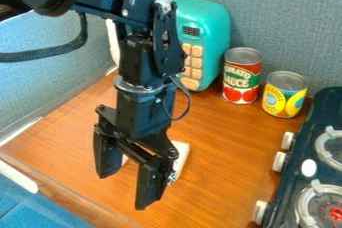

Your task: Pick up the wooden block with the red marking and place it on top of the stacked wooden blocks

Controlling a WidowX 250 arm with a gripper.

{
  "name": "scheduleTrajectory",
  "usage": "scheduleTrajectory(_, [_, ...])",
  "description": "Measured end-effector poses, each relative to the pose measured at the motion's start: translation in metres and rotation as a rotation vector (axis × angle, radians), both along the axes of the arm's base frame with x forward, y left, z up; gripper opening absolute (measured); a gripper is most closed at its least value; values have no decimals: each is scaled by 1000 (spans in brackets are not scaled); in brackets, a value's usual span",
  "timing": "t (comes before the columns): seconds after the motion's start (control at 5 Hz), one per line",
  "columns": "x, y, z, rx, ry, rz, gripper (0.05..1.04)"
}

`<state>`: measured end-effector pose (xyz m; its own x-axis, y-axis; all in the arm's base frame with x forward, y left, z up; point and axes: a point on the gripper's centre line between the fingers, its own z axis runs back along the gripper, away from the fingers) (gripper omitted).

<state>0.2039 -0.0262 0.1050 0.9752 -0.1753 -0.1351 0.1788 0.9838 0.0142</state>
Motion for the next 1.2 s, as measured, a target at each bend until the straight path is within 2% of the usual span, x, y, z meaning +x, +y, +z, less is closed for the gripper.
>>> scheduleTrajectory(0.2, [-1, 0, -6, 4, 27, 1, 1001])
scheduleTrajectory(0.4, [43, 13, -31, 23, 25, 121, 1001])
scheduleTrajectory(0.6, [65, 27, -34, 100, -124, 288, 1001])
scheduleTrajectory(0.8, [88, 36, -43, 96, -159, 263, 1001])
scheduleTrajectory(1.0, [93, 43, -61, 80, -148, 400, 1001])
scheduleTrajectory(1.2, [100, 47, -82, 47, -136, 441, 1001])
